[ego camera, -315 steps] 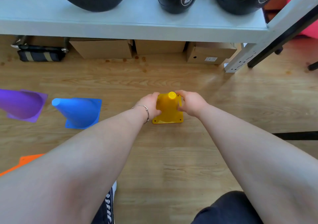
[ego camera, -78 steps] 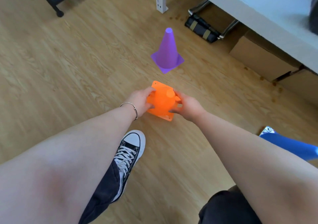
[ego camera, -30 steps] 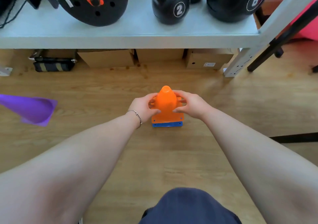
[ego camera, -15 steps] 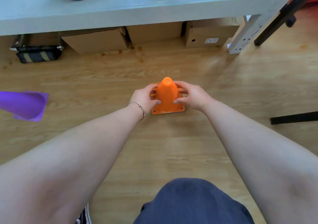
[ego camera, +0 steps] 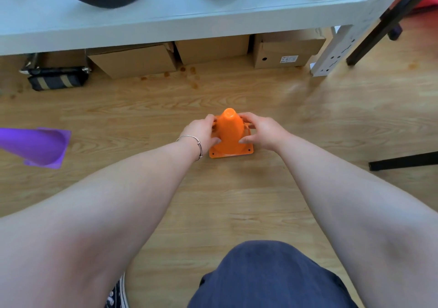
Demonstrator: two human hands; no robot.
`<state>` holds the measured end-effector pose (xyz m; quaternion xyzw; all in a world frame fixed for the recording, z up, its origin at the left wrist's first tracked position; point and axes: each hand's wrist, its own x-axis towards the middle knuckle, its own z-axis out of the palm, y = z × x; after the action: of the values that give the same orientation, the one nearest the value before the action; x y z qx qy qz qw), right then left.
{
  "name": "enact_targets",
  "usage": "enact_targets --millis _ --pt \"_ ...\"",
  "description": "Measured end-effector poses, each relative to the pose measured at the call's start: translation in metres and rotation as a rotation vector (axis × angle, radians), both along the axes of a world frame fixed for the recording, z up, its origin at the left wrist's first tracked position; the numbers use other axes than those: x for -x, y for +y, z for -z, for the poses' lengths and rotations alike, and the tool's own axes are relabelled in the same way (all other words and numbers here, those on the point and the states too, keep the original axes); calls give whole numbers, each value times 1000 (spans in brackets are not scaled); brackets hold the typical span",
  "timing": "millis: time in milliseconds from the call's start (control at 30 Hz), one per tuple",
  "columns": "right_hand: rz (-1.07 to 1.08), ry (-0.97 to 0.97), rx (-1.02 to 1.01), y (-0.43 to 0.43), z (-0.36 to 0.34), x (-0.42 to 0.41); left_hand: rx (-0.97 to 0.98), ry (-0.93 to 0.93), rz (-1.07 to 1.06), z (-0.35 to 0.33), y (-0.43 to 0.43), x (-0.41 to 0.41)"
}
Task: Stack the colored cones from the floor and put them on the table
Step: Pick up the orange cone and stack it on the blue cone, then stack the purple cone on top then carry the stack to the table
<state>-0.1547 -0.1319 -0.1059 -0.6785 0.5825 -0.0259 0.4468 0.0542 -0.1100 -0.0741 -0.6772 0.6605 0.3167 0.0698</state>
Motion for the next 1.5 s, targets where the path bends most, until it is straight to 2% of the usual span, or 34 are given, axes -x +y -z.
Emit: enact_targets --millis 167,333,467,600,767,1100,1333,1500 --pt "-97 224 160 13 -24 4 44 -188 131 -21 6 0" --pt "-106 347 496 24 -64 5 221 -379 231 -52 16 3" --pt "-95 428 671 17 -99 -8 333 -440 193 -86 9 3" --pt "-78 499 716 4 -141 -21 395 -495 151 -127 -9 -4" --pt "0 552 788 -12 -191 -40 446 -462 96 -172 -24 -26" --pt "29 538 763 -20 -246 -112 472 -488 15 -238 -29 -106" --pt "0 470 793 -29 -266 -192 501 -529 9 -261 -27 -190" --pt "-82 453 800 -37 -254 -255 506 -564 35 -244 -26 -264"
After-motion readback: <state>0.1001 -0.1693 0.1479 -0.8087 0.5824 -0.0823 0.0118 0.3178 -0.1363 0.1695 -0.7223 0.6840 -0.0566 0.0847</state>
